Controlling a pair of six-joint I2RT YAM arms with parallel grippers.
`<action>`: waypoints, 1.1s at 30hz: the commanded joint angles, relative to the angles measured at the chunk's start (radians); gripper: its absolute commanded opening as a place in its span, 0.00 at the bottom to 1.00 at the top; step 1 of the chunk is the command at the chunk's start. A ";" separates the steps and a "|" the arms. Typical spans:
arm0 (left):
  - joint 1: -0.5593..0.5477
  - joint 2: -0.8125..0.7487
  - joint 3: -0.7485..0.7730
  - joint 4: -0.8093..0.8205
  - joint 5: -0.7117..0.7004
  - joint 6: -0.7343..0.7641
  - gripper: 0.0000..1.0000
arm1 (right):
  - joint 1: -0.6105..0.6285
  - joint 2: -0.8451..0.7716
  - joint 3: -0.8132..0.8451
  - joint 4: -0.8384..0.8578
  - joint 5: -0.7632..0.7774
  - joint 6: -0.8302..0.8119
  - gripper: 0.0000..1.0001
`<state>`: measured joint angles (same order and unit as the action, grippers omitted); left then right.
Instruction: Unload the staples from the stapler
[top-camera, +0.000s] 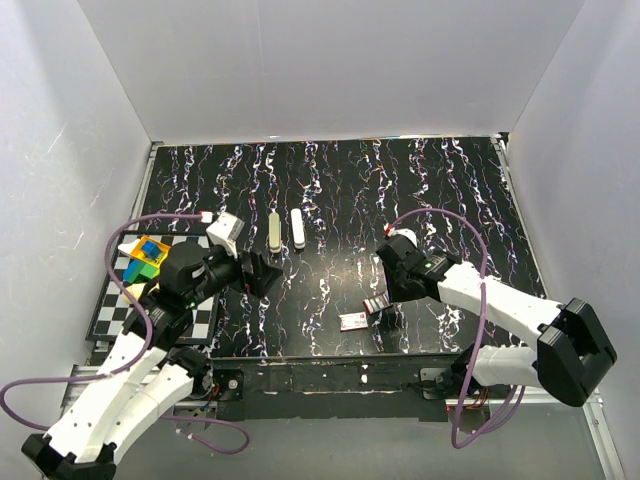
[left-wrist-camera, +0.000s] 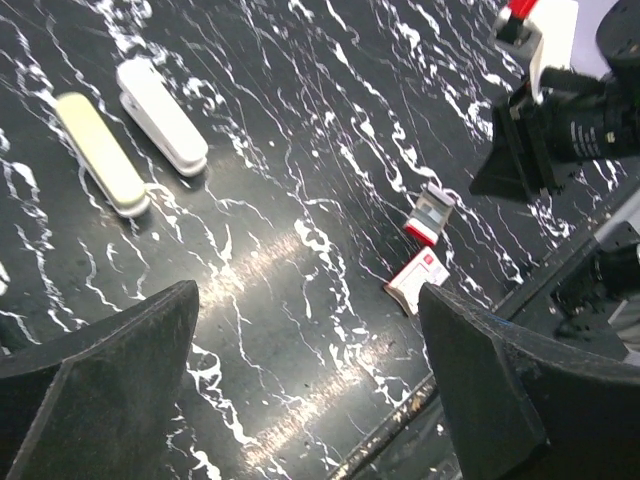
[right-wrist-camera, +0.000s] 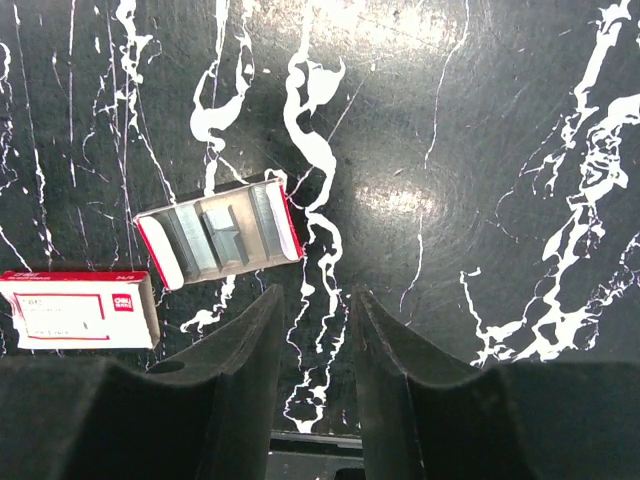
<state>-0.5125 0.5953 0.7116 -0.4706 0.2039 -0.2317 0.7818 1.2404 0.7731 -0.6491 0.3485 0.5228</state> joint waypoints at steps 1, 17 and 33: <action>0.003 0.057 0.032 0.013 0.092 -0.053 0.90 | -0.029 -0.012 -0.001 0.029 -0.055 -0.029 0.41; -0.006 0.123 0.002 0.020 0.009 -0.162 0.86 | -0.084 0.131 0.015 0.123 -0.146 -0.098 0.29; -0.006 0.113 -0.018 0.029 -0.009 -0.150 0.88 | -0.085 0.179 0.061 0.135 -0.207 -0.107 0.36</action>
<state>-0.5144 0.7246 0.6983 -0.4576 0.2165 -0.3862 0.7002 1.4014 0.7933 -0.5388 0.1539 0.4183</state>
